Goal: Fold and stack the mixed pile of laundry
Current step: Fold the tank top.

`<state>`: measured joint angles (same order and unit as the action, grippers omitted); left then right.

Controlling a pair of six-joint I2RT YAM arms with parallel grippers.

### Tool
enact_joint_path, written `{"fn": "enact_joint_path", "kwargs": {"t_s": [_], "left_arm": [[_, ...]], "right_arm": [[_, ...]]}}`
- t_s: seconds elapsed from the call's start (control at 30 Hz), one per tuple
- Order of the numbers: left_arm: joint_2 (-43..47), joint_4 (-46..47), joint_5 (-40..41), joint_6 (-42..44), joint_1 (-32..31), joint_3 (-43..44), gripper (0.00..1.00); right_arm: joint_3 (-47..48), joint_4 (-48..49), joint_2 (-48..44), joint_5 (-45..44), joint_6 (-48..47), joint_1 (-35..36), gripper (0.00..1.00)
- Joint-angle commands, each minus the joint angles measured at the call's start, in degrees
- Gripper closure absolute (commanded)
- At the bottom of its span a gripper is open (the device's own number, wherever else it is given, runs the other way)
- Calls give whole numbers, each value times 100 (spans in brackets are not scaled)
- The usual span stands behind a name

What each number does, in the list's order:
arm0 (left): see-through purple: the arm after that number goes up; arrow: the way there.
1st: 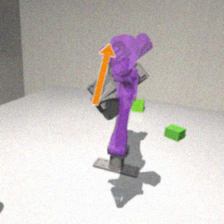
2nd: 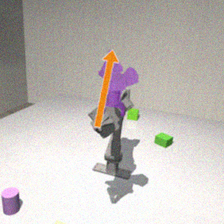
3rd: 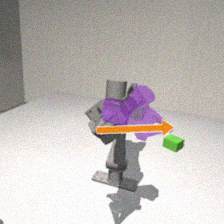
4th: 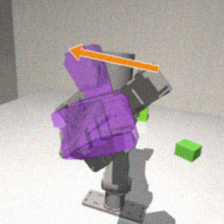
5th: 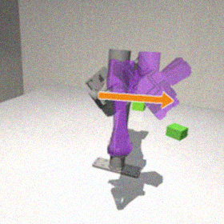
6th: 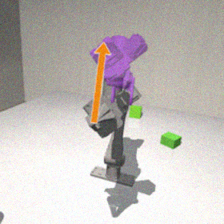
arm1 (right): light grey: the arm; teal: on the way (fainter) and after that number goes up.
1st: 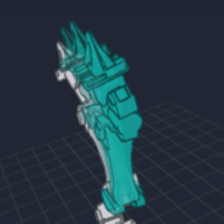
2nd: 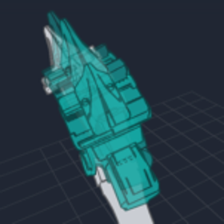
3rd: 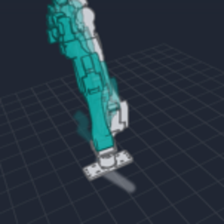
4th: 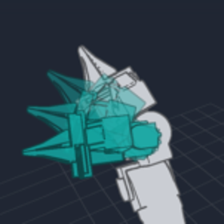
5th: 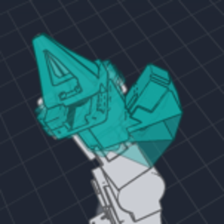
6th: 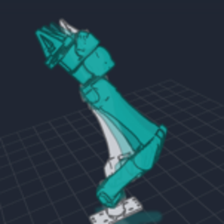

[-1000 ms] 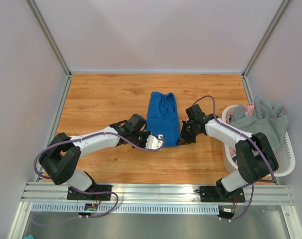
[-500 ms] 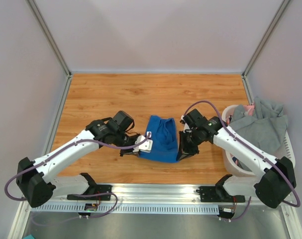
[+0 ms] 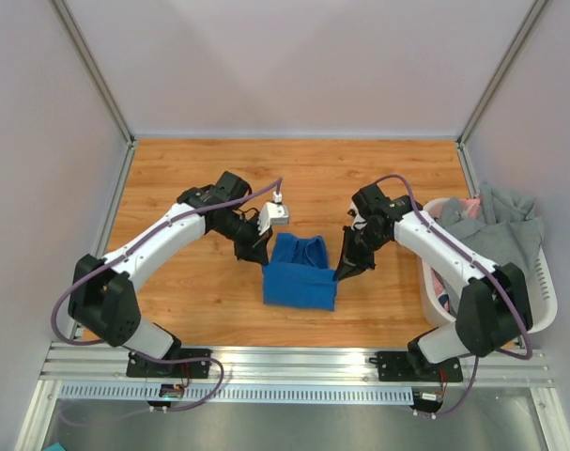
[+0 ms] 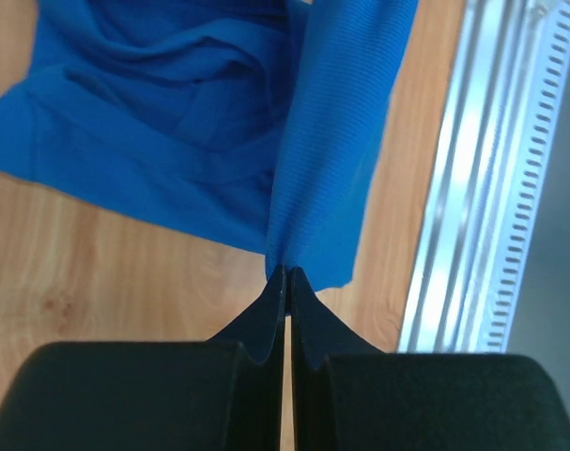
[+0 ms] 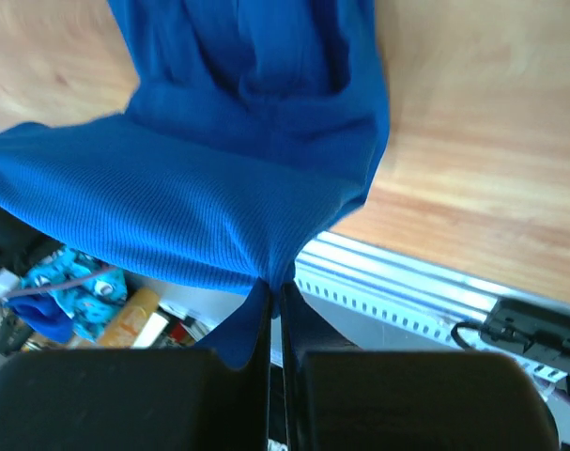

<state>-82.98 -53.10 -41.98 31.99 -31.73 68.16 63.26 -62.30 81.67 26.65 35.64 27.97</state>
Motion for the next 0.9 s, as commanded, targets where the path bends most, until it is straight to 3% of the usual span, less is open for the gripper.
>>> {"fn": "enact_joint_path", "kwargs": {"t_s": [0.0, 0.23, 0.63, 0.8, 0.83, 0.87], "left_arm": [[-490, 423, 163, -403, 228, 496, 100], [-1378, 730, 453, -641, 492, 1216, 100], [-2485, 1275, 919, -1107, 633, 1735, 100], [-3012, 1328, 1244, -1361, 702, 2051, 96], [-3074, 1372, 1323, -1449, 720, 2078, 91], [-3136, 1468, 1480, -1615, 746, 2139, 74]], "right_arm": [[440, 376, 384, 7, -197, -361, 100], [888, 816, 1228, 59, -198, -853, 100], [1531, 1554, 2432, 24, 198, -1109, 100], [1584, 1984, 2775, -160, 444, -1214, 78], [1601, 2090, 2810, -169, 479, -1223, 73], [1714, 2230, 2863, -213, 523, -1249, 65]]}}
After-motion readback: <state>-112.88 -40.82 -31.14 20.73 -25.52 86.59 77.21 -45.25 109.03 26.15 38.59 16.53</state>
